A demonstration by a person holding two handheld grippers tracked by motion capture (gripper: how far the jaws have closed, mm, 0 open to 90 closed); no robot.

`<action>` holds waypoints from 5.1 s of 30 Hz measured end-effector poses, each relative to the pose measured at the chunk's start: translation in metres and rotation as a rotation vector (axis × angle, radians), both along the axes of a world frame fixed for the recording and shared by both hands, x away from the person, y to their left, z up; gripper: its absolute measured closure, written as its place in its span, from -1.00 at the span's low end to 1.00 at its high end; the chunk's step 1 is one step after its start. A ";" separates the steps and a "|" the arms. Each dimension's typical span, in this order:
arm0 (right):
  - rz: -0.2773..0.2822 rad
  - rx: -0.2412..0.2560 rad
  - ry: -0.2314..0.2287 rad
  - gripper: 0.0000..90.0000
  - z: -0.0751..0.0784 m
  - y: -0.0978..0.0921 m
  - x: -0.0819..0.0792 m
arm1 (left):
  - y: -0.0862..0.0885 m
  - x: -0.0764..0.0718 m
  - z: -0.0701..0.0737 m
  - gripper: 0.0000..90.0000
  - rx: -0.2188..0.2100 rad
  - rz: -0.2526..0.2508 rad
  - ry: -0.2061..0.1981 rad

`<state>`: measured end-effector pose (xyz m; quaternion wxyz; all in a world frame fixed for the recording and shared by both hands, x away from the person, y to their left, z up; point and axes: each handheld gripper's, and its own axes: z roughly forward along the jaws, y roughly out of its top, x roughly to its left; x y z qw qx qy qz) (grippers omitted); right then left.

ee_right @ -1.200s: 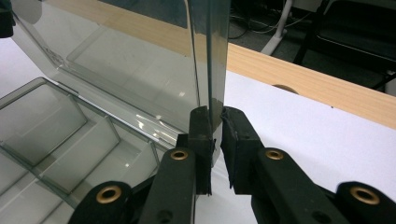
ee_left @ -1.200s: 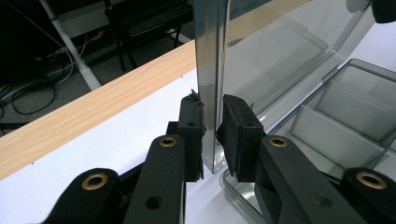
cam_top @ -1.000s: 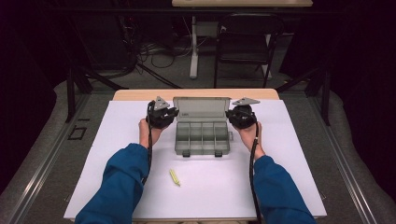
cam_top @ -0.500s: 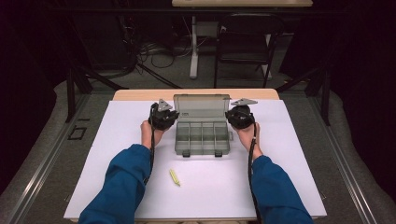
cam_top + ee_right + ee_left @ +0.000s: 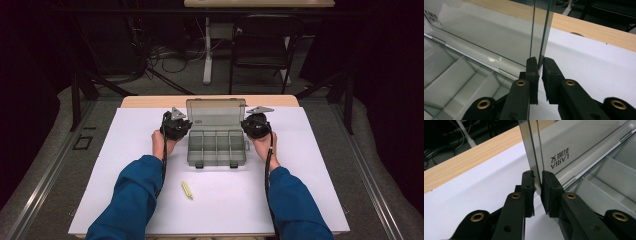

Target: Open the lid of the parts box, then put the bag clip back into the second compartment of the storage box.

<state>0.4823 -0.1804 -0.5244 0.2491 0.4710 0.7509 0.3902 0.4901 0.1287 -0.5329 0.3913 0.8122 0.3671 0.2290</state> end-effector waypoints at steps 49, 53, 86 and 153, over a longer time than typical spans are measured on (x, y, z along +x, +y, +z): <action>0.140 0.046 0.061 -0.33 0.006 -0.026 -0.060 | 0.043 -0.063 0.009 -0.60 0.060 -0.043 -0.007; 0.144 0.049 0.071 -0.42 0.004 -0.033 -0.072 | 0.051 -0.074 0.004 -0.63 0.086 -0.044 0.006; 0.260 -0.034 0.137 -0.69 -0.009 -0.021 -0.137 | 0.073 -0.143 -0.021 -0.89 0.203 -0.005 0.049; 0.461 -0.069 0.213 -1.00 -0.005 0.046 -0.158 | 0.071 -0.149 -0.021 -1.00 0.182 0.004 0.043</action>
